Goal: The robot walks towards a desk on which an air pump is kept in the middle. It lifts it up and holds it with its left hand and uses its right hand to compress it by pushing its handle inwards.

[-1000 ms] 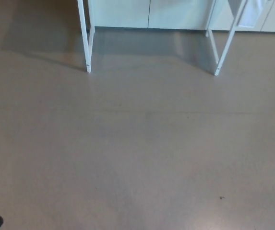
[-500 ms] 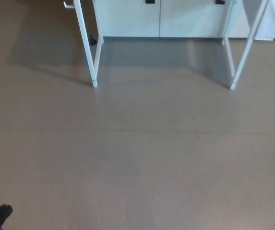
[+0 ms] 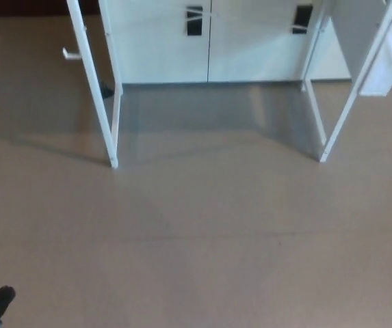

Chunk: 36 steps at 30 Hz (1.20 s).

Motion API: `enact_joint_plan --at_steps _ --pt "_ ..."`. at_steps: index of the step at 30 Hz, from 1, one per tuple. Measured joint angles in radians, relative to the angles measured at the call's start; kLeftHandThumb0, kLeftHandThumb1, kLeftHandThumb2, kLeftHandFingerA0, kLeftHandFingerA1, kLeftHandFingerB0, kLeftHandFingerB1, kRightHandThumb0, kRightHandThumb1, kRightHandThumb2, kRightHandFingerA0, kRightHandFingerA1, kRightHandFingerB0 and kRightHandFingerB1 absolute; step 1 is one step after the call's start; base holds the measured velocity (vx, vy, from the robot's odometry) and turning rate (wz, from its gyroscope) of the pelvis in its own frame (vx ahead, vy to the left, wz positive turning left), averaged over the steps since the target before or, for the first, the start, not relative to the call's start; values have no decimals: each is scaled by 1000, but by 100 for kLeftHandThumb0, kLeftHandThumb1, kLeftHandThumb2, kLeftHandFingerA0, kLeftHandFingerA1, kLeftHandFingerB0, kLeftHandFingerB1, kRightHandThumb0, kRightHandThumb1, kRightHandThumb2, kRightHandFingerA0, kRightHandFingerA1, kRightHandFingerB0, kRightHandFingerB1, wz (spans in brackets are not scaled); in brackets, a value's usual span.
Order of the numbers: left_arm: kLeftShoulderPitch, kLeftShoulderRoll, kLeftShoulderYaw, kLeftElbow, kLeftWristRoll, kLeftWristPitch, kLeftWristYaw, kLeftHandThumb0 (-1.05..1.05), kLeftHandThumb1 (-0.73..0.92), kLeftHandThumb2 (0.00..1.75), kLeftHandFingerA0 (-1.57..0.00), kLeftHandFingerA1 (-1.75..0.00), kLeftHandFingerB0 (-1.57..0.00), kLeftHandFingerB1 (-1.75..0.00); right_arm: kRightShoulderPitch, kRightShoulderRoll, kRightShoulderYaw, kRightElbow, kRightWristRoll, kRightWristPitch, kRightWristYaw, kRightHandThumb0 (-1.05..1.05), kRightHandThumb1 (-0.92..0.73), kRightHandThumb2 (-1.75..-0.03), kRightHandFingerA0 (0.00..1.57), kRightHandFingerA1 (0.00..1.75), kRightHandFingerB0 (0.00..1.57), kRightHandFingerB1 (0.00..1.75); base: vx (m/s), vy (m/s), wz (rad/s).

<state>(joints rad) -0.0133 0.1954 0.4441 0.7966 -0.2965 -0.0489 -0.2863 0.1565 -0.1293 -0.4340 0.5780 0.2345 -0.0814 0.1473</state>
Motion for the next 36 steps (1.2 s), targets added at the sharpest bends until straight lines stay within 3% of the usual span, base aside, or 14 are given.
enact_joint_plan --at_steps 13,14,16,17,19,25,26,36 --pt "-6 -6 -7 7 -1 -10 -3 -10 65 59 -51 -49 -41 -38 -2 -8 3 -3 4 2 -6 -24 -70 -61 64 48 33 35 510 -39 18" --pt "-3 -6 -6 8 -1 -10 -3 -15 58 61 -52 -51 -41 -41 -4 -9 3 -3 4 2 -6 -24 -71 -61 65 48 34 35 597 -48 -3" --pt "0 -6 -6 8 -1 -10 -2 -15 58 61 -52 -51 -41 -41 -5 -9 4 -3 5 2 -6 -24 -71 -61 65 48 34 35 424 -96 -9" --pt "1 -6 -6 9 -1 -10 -2 -8 67 59 -49 -49 -41 -38 -4 -10 4 -3 5 2 -6 -24 -69 -60 74 52 37 37 414 -19 -23" --pt "4 -6 -8 9 0 -11 -2 -8 67 59 -49 -49 -41 -38 0 -12 4 -3 5 2 -6 -24 -69 -60 74 52 37 37 403 17 -33" --pt "40 -13 -31 9 8 -32 -5 -13 62 62 -47 -50 -41 -40 37 -13 10 -8 4 -2 -5 -24 -71 -61 72 52 35 37 509 112 -41" --pt "41 -12 -32 4 8 -34 -6 -9 68 59 -50 -49 -41 -37 37 -12 16 -13 3 -3 -3 -25 -70 -61 73 52 37 37 521 155 -14" --pt "57 -9 -39 -5 9 -45 -4 -16 61 62 -49 -51 -41 -41 54 -14 30 -23 0 -11 -5 -25 -70 -60 72 52 36 37 474 100 16"
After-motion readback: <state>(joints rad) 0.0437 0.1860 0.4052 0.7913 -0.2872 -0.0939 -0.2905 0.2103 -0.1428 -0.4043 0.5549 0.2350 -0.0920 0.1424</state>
